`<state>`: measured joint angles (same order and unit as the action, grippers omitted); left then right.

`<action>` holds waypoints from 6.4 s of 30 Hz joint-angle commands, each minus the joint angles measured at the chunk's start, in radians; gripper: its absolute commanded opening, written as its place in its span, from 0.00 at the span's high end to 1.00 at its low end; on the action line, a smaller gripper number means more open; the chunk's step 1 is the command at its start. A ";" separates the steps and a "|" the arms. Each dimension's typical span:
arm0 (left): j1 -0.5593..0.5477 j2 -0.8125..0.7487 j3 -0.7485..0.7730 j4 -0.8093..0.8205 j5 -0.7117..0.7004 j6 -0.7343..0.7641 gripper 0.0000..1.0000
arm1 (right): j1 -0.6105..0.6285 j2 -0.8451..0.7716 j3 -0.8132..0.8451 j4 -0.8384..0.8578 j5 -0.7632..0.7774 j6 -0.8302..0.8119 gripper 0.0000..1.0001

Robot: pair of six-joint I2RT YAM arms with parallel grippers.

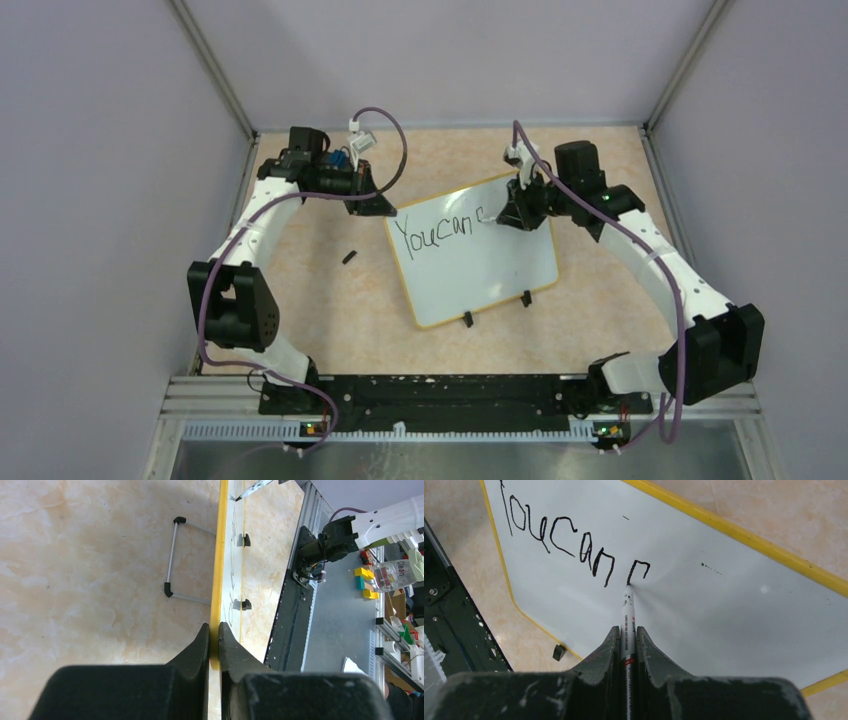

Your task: Write a sentence on the whiteboard

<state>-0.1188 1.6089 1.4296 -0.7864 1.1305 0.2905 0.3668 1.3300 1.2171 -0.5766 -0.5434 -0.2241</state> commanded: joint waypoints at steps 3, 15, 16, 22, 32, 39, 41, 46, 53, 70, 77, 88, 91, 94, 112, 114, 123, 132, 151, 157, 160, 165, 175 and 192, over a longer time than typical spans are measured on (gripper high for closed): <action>-0.005 -0.038 -0.009 0.009 0.014 0.013 1.00 | 0.000 -0.040 -0.004 0.006 0.044 -0.032 1.00; -0.006 -0.037 -0.013 0.010 0.014 0.014 1.00 | -0.031 -0.053 -0.034 -0.017 0.031 -0.050 1.00; -0.005 -0.037 -0.015 0.010 0.014 0.015 1.00 | -0.030 -0.053 -0.040 -0.017 0.025 -0.048 1.00; -0.006 -0.040 -0.017 0.012 0.014 0.015 1.00 | -0.024 -0.048 -0.043 -0.008 0.005 -0.036 1.00; -0.007 -0.042 -0.020 0.015 0.012 0.013 1.00 | 0.028 -0.020 -0.003 0.006 0.004 -0.017 1.00; -0.007 -0.039 -0.019 0.015 0.012 0.010 1.00 | -0.013 -0.049 0.034 -0.033 -0.074 -0.022 1.00; -0.007 -0.037 -0.020 0.015 0.013 0.010 1.00 | -0.039 -0.059 0.043 -0.045 -0.092 -0.031 1.00; -0.007 -0.033 -0.017 0.015 0.014 0.006 1.00 | -0.066 -0.075 0.045 -0.047 -0.094 -0.041 1.00; -0.007 -0.033 -0.016 0.015 0.019 0.007 1.00 | -0.067 -0.063 0.037 -0.005 -0.062 -0.026 1.00; -0.007 -0.038 -0.019 0.014 0.016 0.011 1.00 | -0.067 -0.018 0.058 0.043 -0.048 -0.003 1.00; -0.007 -0.037 -0.018 0.015 0.014 0.013 1.00 | -0.067 -0.003 0.062 0.046 -0.025 -0.006 1.00; -0.008 -0.030 -0.019 0.015 0.014 0.011 1.00 | -0.068 -0.020 0.030 0.024 0.019 -0.029 1.00; -0.007 -0.030 -0.020 0.015 0.014 0.013 1.00 | -0.067 -0.030 0.011 0.016 0.013 -0.036 1.00; -0.007 -0.030 -0.021 0.015 0.014 0.013 1.00 | -0.066 -0.037 -0.005 0.006 0.000 -0.040 1.00; -0.007 -0.036 -0.023 0.015 0.012 0.017 1.00 | -0.069 -0.051 -0.020 -0.027 0.019 -0.071 1.00; -0.007 -0.037 -0.024 0.015 0.012 0.018 1.00 | -0.072 -0.049 -0.006 -0.030 0.025 -0.075 1.00; -0.007 -0.037 -0.028 0.014 0.013 0.021 1.00 | -0.080 -0.029 0.047 -0.014 0.040 -0.057 1.00; -0.007 -0.040 -0.034 0.015 0.012 0.022 1.00 | -0.080 -0.007 0.081 -0.011 0.036 -0.056 1.00; -0.007 -0.030 -0.032 0.015 0.012 0.021 1.00 | -0.080 -0.052 -0.025 -0.028 0.030 -0.068 1.00; -0.007 -0.035 -0.032 0.015 0.011 0.020 1.00 | -0.079 -0.059 0.000 -0.055 0.044 -0.088 1.00; -0.007 -0.035 -0.031 0.015 0.011 0.021 1.00 | -0.080 -0.057 0.042 -0.075 0.043 -0.093 1.00; -0.008 -0.035 -0.030 0.014 0.014 0.021 1.00 | -0.083 -0.060 0.098 -0.102 0.022 -0.088 1.00; -0.008 -0.037 -0.028 0.015 0.015 0.019 1.00 | -0.086 -0.032 0.102 -0.067 0.057 -0.073 1.00; -0.008 -0.040 -0.036 0.016 0.018 0.023 1.00 | -0.082 0.010 0.114 -0.042 0.053 -0.057 1.00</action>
<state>-0.1188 1.5990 1.4075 -0.7670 1.1358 0.2905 0.2916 1.3216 1.2785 -0.6613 -0.4740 -0.2878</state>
